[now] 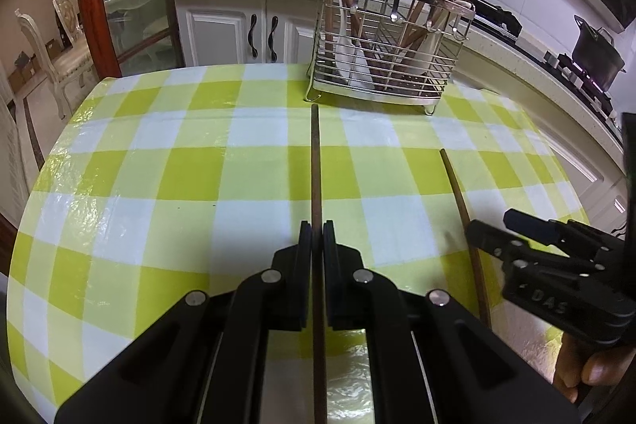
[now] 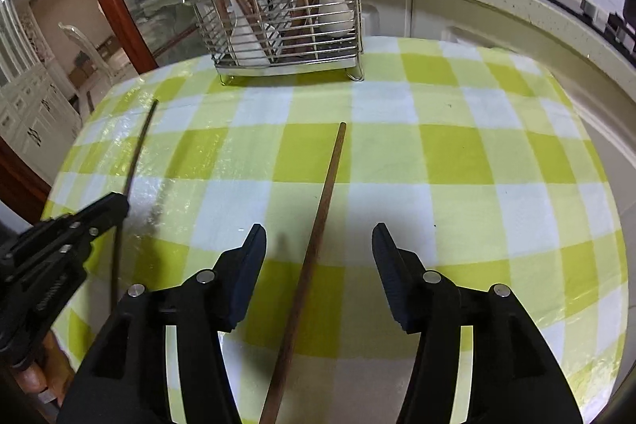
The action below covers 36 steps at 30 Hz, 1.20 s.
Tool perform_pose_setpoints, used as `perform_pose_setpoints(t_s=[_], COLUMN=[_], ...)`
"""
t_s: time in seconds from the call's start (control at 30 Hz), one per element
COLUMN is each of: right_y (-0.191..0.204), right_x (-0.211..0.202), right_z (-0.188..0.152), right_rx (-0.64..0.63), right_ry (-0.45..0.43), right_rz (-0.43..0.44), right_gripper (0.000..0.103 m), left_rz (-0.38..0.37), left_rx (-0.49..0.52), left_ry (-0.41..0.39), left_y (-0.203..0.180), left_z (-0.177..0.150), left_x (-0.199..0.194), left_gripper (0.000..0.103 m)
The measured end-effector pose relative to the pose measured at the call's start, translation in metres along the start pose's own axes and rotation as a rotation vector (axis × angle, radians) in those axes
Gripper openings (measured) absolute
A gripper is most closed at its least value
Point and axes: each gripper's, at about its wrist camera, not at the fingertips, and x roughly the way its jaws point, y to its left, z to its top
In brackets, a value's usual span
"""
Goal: Organize utensils
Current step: 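Grasp a chopstick with the left tool while the right tool grasps another, then lift both held chopsticks upright and carry them over the wire rack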
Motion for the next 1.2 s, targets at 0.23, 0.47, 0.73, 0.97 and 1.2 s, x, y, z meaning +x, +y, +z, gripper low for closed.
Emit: perform_pose_setpoints(t_s=[0.23,0.47,0.73,0.97,1.2], right_y=[0.009,0.000,-0.010,-0.014,-0.015], right_x=[0.013,0.010,-0.027,-0.065,-0.092], right_z=[-0.004,-0.005,0.003,0.011,0.017], right_rx=[-0.047,-0.042,-0.030,-0.034,-0.045], right_ry=[0.019,-0.001,-0.087,-0.158,-0.215], right_rz=[-0.062,-0.024,0.032,0.052,0.059], right_gripper=[0.035,0.009,0.008,0.008,0.007], left_rz=[-0.002,-0.006,-0.005,-0.014,-0.019], left_rx=[-0.009,-0.006,-0.004,0.000,-0.005], left_ry=[0.001,-0.003,-0.019,-0.048,-0.080], left_y=[0.002,-0.001,-0.003,-0.008,-0.010], left_z=[-0.001,0.000,0.004,0.009,0.013], left_x=[0.001,0.000,-0.007,-0.019,-0.032], left_gripper=[0.006,0.006,0.006,0.006,0.006])
